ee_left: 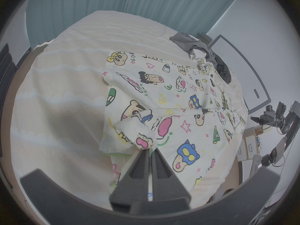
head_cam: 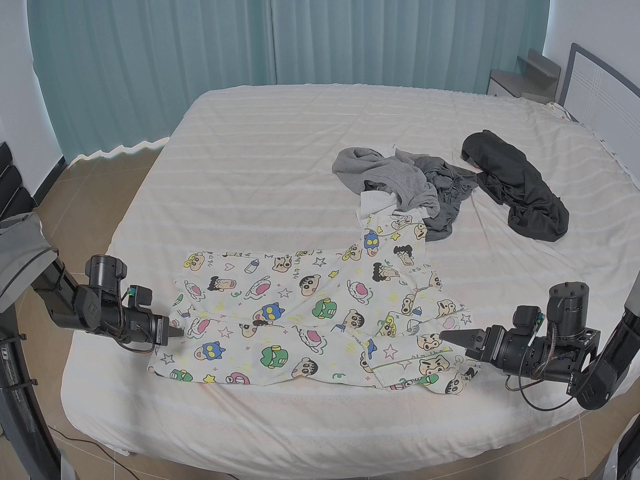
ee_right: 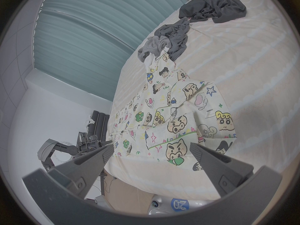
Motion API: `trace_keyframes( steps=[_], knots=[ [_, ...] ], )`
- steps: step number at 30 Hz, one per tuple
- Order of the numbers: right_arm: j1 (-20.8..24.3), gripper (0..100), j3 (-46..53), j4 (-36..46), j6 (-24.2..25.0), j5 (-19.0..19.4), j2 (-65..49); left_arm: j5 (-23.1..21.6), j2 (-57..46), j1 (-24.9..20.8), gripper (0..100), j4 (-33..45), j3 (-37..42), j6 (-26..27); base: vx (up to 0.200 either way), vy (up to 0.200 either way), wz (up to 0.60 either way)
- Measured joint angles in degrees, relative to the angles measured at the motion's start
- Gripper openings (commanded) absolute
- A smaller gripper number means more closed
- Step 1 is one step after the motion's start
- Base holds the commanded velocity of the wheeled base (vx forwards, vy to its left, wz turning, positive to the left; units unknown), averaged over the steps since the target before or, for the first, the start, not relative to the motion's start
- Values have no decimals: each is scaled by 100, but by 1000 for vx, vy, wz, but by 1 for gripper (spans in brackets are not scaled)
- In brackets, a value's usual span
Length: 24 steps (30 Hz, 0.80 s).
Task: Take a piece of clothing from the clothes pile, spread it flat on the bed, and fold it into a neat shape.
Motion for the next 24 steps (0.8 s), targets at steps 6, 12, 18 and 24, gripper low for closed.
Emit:
trace_keyframes(
  steps=[6,12,18,24],
  knots=[
    [-7,100,7,0,2,0,27,18,-262,13,0,668,-57,173,0,0,0],
    [-7,100,11,0,2,0,38,27,-496,39,0,1169,-127,307,0,0,0],
    [-2,100,24,2,2,2,40,71,-592,113,0,1257,-145,375,0,0,0],
    [-2,100,38,0,-5,7,66,73,-630,216,0,1612,-146,497,0,0,0]
  ],
)
